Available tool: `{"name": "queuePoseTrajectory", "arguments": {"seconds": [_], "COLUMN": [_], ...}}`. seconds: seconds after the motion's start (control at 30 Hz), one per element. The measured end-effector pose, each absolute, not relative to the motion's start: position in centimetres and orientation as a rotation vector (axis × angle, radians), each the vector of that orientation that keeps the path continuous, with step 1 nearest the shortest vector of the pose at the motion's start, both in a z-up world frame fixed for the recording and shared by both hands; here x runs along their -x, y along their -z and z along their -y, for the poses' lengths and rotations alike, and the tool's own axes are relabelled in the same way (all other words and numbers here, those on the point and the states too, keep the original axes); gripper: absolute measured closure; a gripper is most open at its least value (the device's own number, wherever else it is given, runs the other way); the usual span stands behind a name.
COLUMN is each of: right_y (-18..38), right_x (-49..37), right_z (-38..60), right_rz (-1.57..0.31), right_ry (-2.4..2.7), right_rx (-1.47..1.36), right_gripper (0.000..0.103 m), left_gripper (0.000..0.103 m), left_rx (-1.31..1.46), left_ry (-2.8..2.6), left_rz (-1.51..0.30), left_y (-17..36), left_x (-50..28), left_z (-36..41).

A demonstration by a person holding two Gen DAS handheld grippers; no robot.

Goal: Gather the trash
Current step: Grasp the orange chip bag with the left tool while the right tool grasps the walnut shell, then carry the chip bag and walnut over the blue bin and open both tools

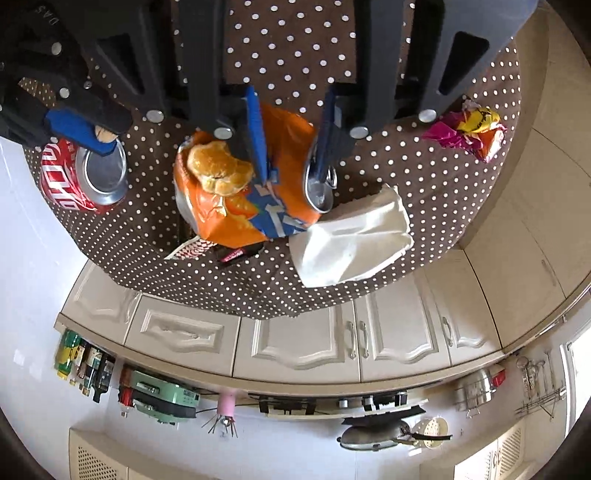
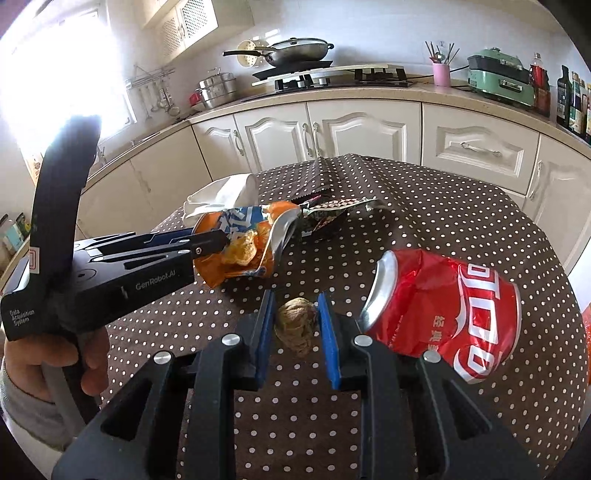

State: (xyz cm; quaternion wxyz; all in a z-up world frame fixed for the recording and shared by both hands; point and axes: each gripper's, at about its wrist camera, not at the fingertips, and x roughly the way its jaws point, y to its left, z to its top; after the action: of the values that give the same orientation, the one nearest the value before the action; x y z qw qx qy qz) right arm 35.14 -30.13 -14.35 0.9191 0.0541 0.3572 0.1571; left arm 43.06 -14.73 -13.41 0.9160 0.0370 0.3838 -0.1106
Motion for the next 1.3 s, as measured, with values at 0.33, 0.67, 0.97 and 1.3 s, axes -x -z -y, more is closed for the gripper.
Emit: {"name": "queuePoseTrajectory", "arguments": {"seconds": [0.33,0.67,0.97,1.3], "right_y": [13.7,12.1,10.4,10.3], "right_x": [-34.4,-31.8,-30.1,-29.2], "right_z": [29.6,29.3,26.2,23.1], "right_rz": [-0.722,-0.694,-0.673,-0.686], "right_ry": [-0.321,-0.307,-0.342,-0.343], "right_rx": [-0.117,-0.135,-0.1,-0.058], "right_gripper": [0.08,0.08,0.08,0.08], "left_gripper": [0.081,0.081,0.081,0.081], "left_rx": [-0.104,0.488,0.735,0.421], "left_ry": [0.283,0.505,0.548,0.292], "left_rz": [-0.679,-0.923,-0.905,-0.825], "left_y": [11.4,13.6,14.6,12.2], "left_x": [-38.5,-37.1,-34.3,-30.5], "left_z": [14.2,6.8,3.7,3.0]}}
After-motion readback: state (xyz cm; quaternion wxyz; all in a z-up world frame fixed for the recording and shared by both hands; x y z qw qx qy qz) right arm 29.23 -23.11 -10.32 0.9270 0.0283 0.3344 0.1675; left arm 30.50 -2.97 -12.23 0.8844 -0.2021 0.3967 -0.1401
